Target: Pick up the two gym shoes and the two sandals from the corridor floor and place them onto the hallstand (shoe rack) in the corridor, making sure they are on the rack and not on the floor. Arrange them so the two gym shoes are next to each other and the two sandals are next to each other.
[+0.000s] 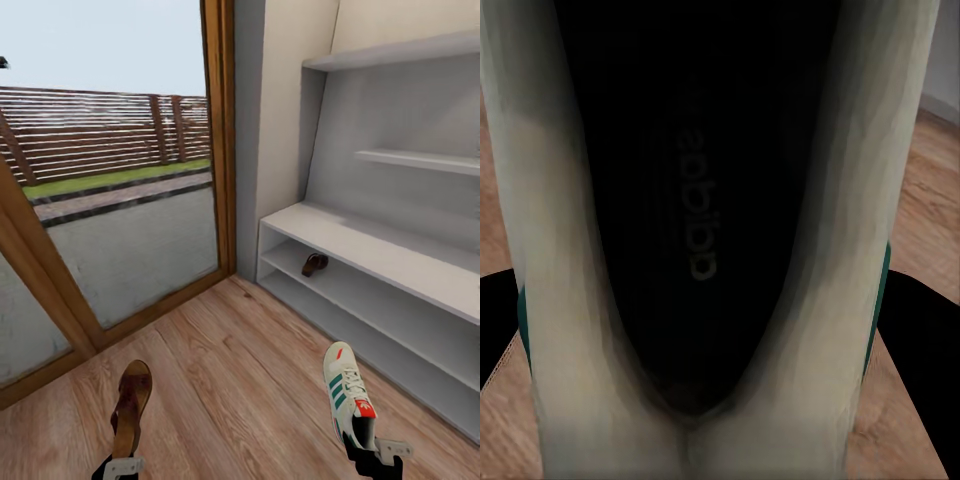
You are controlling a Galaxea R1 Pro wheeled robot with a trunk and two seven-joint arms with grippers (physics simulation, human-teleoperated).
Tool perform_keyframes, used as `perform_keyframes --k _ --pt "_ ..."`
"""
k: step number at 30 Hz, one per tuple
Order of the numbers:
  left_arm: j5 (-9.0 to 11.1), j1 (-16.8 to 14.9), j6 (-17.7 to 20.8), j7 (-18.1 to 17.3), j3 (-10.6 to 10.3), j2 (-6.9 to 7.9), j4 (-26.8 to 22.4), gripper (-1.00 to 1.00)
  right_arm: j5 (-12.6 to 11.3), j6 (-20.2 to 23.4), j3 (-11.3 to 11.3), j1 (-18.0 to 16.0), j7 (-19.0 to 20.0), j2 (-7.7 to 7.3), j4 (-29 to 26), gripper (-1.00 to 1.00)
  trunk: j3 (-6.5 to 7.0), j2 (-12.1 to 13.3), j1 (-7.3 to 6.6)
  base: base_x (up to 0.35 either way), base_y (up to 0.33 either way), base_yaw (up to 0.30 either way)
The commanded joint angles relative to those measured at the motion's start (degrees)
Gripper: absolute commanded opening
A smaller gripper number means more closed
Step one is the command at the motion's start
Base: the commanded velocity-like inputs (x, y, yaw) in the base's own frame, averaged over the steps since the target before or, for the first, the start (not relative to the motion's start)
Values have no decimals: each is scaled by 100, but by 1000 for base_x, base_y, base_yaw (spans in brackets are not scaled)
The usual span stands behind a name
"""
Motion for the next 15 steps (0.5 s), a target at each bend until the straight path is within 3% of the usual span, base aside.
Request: perform_keyframes --k 1,15 --pt "-47 -2 -15 -45 53 -3 2 -100 29 -18 -49 -7 49 3 -1 -100 -5 -2 1 183 297 -267" --pt "-47 -1 -15 -50 53 -3 2 -100 23 -18 -49 -7 49 3 -6 -100 -5 -2 1 183 291 -267"
